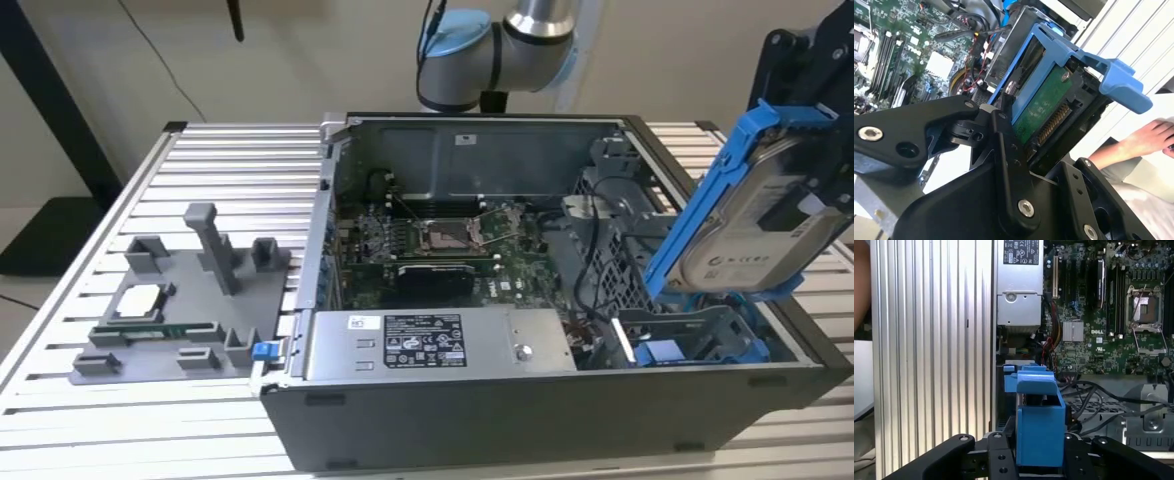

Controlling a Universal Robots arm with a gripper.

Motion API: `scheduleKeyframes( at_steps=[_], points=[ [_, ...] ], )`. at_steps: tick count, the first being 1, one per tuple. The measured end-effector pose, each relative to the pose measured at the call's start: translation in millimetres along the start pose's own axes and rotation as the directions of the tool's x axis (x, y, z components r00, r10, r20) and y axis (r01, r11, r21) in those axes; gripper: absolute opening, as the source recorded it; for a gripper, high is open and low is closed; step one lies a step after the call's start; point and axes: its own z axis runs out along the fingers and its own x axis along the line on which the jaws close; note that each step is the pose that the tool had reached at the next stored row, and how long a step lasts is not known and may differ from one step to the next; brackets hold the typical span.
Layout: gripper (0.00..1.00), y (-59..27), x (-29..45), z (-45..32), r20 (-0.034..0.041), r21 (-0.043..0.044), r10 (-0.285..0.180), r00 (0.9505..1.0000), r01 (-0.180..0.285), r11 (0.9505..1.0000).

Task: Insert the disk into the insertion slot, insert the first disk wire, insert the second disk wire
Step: 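Insert the disk into the insertion slot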

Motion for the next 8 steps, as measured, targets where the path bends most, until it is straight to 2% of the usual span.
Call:
scheduleKeyframes(
  at_steps=[8],
  points=[
    [0.0, -0.3, 0.0, 3.0, 0.0001, 0.0, 0.0, 1.0, 0.0, 1.0]
  ],
)
